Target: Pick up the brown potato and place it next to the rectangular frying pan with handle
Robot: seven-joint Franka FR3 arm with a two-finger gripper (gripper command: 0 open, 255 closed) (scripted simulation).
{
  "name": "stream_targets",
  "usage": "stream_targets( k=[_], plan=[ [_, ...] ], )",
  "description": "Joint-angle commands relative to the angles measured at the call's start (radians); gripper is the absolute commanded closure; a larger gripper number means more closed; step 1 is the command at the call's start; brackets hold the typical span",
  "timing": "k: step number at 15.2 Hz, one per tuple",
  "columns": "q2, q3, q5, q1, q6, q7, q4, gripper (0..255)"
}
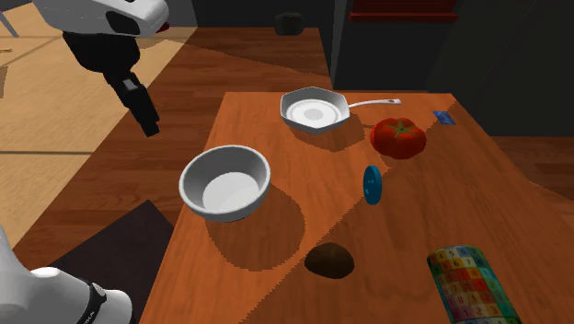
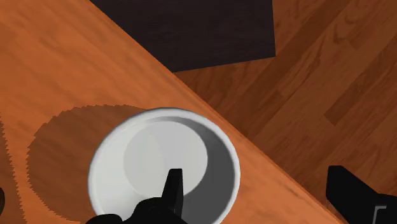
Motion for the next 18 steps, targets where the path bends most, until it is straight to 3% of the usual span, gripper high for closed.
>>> stream_targets(
  k=[1,10,18],
  plan=[
    [0.000,0.000,0.000,0.000,0.000,0.000,0.000,0],
    [0.108,-0.036,-0.112,-0.119,0.302,0.043,-0.129,0],
    [0.266,-0.080,-0.212,-0.232,0.576,0.102,-0.179,0]
  ],
)
